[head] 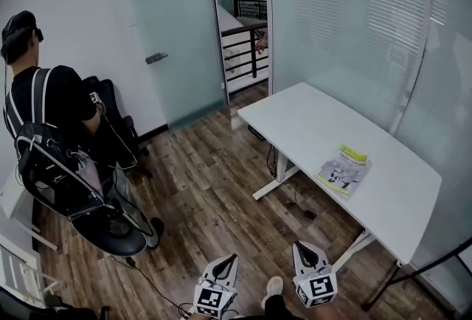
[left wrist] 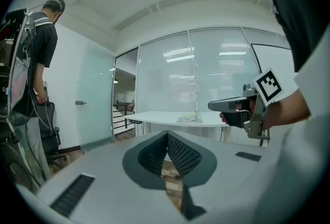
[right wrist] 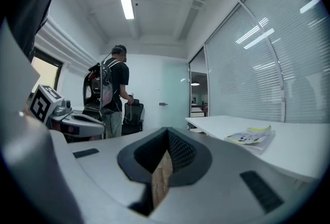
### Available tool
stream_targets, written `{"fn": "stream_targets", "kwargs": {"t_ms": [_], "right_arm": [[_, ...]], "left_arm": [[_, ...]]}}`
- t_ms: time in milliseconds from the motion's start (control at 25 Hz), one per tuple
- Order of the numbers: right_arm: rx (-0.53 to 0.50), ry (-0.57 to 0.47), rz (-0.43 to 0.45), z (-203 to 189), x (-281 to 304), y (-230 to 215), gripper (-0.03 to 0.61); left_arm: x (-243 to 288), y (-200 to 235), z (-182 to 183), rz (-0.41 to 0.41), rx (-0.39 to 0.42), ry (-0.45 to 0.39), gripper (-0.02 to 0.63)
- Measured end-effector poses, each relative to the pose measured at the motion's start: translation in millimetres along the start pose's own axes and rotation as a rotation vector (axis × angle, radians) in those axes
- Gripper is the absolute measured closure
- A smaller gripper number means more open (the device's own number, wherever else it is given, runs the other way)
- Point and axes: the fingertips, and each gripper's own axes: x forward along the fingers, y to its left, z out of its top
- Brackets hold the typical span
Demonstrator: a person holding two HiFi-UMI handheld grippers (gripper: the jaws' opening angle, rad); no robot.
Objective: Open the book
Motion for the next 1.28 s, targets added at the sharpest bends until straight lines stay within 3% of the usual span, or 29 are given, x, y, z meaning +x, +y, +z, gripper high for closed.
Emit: {"fn": "stream_targets", "kwargs": {"t_ms": [200, 560, 920, 1280], "right_arm": [[0.040, -0.092, -0.048, 16.1, 14.1, -30.1, 0.574], [0.074, -0.060, -0.096, -1.2, 46.9, -91.1, 0.574], [0.074, -0.057, -0.113, 2.1, 88.3, -173.1, 0.573], [0.099, -0.036, -0.174, -6.4, 92.2, -233.8, 0.574]], "left_arm": [[30.5, -0.2, 6.7, -0.031, 0.000, -0.001, 0.601], [119.0, -6.5, 15.1, -0.113, 0.000, 0.004, 0.600], [227.7, -20.2, 41.4, -0.183, 0.055, -0.005, 0.600], [286.3, -41.9, 51.6, -0.242, 0.074, -0.002, 0.601]]}}
